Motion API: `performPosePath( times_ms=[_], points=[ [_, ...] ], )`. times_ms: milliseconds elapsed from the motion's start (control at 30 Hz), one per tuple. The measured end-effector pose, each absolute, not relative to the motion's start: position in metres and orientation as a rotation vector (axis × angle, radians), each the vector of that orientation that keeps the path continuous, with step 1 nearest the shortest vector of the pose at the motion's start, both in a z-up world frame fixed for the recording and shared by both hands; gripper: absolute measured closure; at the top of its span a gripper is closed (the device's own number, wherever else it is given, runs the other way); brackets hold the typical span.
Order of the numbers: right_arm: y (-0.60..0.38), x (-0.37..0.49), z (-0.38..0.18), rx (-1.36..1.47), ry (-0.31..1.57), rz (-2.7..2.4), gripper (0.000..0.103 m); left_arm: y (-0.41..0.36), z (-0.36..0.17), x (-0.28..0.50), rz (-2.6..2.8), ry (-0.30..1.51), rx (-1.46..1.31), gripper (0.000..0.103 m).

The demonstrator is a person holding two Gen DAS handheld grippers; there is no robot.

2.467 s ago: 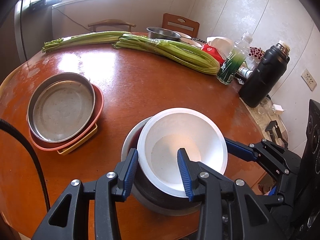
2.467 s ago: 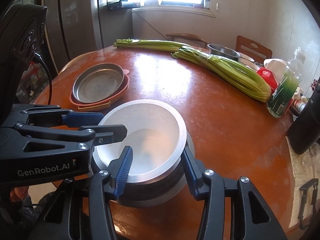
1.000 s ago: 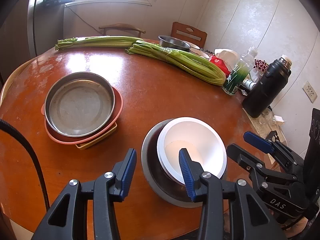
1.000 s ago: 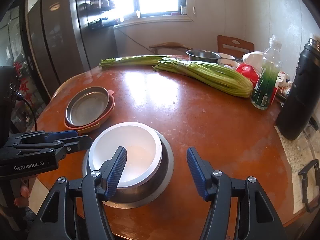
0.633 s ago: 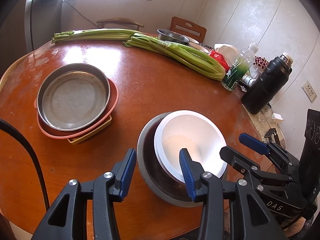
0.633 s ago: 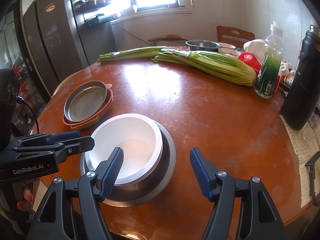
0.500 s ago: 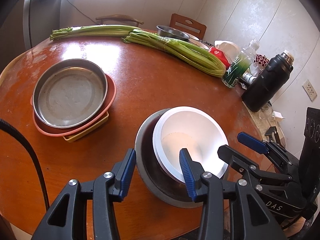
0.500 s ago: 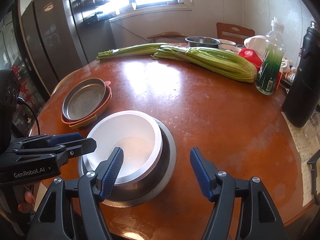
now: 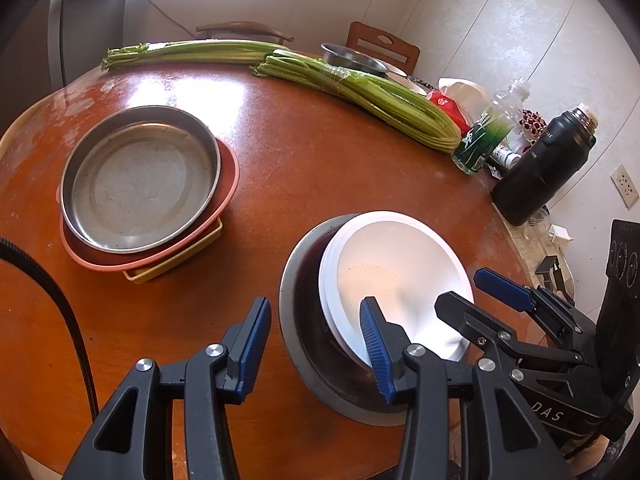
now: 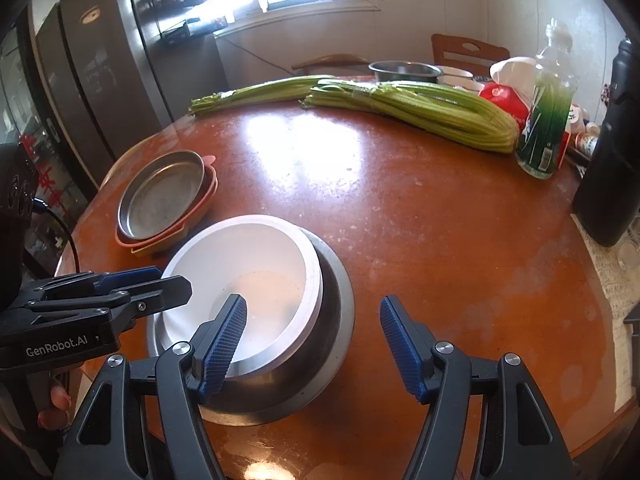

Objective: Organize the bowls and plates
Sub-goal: 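Grasp the rim of the steel bowl stack with the left tool, then lift the steel bowl stack with the left tool toward the steel plate stack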

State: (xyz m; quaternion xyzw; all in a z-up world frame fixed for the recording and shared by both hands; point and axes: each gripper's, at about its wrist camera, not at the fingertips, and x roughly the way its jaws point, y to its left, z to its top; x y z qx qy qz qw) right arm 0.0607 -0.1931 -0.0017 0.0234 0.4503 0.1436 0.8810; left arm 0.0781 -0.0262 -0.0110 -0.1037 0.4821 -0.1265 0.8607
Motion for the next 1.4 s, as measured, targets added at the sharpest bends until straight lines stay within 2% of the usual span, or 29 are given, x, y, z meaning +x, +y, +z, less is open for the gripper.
performPosePath(
  times_ms=[633,1400],
  points=[
    [-0.185,0.065,-0.023,0.093,1.02,0.387,0.032,-0.036,-0.028,0.09,-0.301,1.063,-0.251,0.052],
    [-0.169,0.065,-0.014,0.054,1.005,0.413,0.031,-0.031,-0.028,0.091,-0.305,1.068,-0.269,0.051]
  ],
)
